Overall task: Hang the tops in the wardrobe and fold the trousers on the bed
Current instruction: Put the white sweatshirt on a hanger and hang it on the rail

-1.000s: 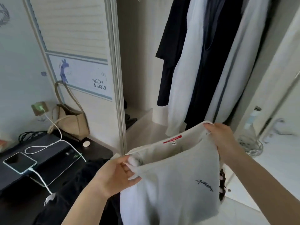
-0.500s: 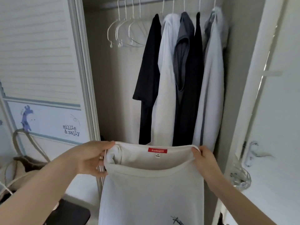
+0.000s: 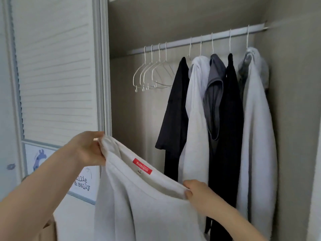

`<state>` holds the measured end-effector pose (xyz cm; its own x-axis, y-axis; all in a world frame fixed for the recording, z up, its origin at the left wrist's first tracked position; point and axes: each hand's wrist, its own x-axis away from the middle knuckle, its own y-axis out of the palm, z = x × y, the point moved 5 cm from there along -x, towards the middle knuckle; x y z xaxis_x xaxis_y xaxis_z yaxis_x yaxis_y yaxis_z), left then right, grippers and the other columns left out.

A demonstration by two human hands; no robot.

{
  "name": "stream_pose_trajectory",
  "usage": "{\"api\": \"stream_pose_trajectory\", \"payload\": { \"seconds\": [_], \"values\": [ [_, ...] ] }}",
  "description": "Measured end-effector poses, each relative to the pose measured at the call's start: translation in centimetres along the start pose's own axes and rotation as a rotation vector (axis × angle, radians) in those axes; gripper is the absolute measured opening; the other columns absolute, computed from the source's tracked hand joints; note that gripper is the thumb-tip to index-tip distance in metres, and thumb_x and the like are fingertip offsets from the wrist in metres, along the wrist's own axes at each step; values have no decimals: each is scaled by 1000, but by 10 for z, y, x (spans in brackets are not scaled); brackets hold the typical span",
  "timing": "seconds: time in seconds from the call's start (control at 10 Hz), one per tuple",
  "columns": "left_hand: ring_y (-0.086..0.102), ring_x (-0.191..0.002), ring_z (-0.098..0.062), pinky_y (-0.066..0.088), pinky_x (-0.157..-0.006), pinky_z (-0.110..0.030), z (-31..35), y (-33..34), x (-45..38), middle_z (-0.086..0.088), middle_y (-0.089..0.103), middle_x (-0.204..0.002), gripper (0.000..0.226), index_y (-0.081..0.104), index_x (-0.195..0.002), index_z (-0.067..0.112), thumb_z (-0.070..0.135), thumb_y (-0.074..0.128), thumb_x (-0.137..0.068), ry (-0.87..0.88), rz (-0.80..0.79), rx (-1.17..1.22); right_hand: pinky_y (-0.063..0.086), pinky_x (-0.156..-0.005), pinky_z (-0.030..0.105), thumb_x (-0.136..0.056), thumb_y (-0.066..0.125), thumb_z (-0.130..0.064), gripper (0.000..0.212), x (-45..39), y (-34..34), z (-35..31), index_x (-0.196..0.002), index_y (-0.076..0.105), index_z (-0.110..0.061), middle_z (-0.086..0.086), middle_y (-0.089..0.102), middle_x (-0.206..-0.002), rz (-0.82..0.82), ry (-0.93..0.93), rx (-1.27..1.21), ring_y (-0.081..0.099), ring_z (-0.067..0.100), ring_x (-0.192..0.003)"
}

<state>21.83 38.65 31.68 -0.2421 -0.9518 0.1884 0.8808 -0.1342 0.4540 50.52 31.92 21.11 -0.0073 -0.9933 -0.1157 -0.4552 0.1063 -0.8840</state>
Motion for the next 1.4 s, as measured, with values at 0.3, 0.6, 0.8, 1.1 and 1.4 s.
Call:
{"api": "stream_pose_trajectory", "payload": {
  "seconds": [0.3,0.6,0.8,1.1,1.4],
  "values": [
    [63,-79,-31,54,-74,-42,28,29,-45,-17,61,-90,14,57,-102,3,8,61,-90,270,31,-453,54,-90,40,-91,51,-3,24,-91,-115,-137,-110,66,-3,16,69,-107,76,-221,-2,67,29,-97],
    [68,-89,-31,59,-68,-37,68,27,-68,-15,67,-97,19,63,-106,14,19,66,-88,422,111,-652,39,-63,27,-90,39,-2,20,-219,-261,-208,-93,57,5,18,56,-98,690,-222,-155,56,33,-93],
    [66,-90,-31,58,-65,-34,90,16,-81,-13,65,-102,24,59,-112,17,24,66,-90,496,241,-639,46,-84,30,-94,41,-24,53,-269,-281,-213,-139,38,4,17,54,-118,630,-79,-237,56,30,-101],
    [66,-90,-30,57,-61,-32,97,8,-92,-11,64,-102,25,57,-112,18,24,66,-90,539,297,-675,32,-49,27,-97,39,-20,28,-302,-277,-197,-69,34,-21,0,44,-82,488,-138,-604,42,16,-64],
    [63,-89,-26,55,-70,-29,88,13,-92,-7,63,-96,5,59,-94,22,21,63,-91,572,324,-936,50,-92,40,-90,49,1,25,-295,-307,-201,-113,40,-2,23,49,-133,717,-185,-904,59,31,-104]
  ]
}}
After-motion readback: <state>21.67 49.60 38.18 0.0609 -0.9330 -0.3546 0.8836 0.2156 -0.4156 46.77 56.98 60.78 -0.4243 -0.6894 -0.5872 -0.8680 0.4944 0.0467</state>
